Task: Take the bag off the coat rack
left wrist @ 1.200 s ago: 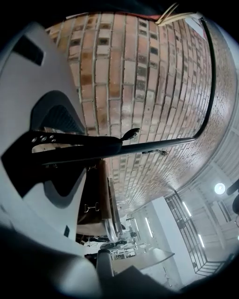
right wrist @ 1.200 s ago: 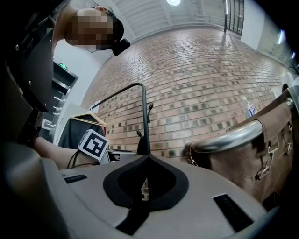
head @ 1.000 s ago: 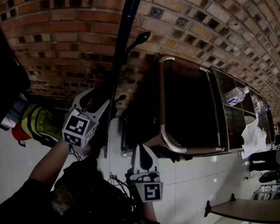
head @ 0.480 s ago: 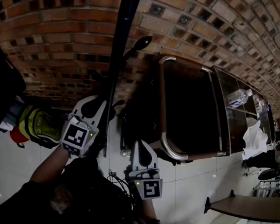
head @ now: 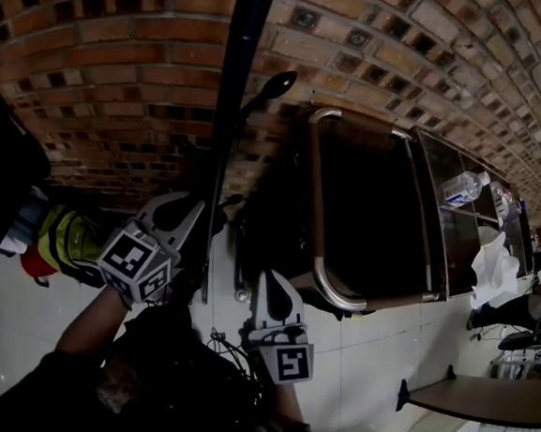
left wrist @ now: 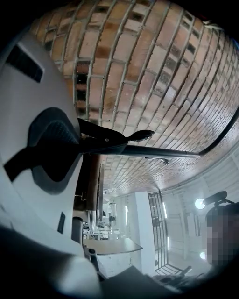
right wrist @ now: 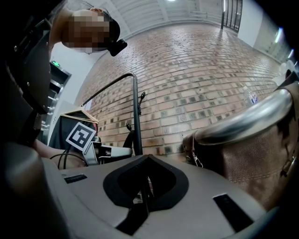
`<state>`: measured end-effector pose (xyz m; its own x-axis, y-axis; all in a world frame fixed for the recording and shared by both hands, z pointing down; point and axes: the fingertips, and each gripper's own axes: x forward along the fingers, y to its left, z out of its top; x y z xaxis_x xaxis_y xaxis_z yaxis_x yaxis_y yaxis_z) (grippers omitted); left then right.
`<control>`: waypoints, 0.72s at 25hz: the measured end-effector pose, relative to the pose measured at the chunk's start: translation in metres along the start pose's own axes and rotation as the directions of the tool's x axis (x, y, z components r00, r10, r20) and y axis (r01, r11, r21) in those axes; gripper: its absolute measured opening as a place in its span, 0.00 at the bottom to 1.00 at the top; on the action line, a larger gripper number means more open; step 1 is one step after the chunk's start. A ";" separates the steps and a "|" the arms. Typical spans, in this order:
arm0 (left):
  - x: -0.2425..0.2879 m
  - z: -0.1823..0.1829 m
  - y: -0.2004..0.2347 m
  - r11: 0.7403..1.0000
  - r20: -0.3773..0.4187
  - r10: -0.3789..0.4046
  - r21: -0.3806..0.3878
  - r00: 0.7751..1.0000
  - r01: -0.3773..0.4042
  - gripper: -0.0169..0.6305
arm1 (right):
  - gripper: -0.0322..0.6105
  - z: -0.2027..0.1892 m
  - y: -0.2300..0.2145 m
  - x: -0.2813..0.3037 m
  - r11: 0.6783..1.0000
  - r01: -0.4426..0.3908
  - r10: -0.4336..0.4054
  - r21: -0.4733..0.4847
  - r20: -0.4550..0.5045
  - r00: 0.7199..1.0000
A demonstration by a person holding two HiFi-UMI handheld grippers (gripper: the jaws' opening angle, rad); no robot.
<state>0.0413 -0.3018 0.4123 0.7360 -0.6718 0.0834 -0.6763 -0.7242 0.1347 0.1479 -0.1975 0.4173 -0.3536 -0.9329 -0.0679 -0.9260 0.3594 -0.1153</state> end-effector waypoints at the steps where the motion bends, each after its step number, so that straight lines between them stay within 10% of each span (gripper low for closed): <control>1: -0.001 0.003 -0.002 1.000 0.006 -0.016 -0.012 1.000 0.016 0.06 | 0.06 0.000 0.000 0.000 1.000 0.001 -0.001 0.001 -0.001 1.000; 18: -0.022 0.094 -0.012 0.954 0.217 -0.172 -0.205 0.961 0.217 0.06 | 0.06 0.004 -0.003 0.015 1.000 0.004 -0.004 0.002 0.004 1.000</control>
<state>0.0304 -0.2935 0.3157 0.8171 -0.5546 -0.1574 -0.4794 -0.8053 0.3487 0.1461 -0.2127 0.4132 -0.3490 -0.9344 -0.0715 -0.9274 0.3553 -0.1172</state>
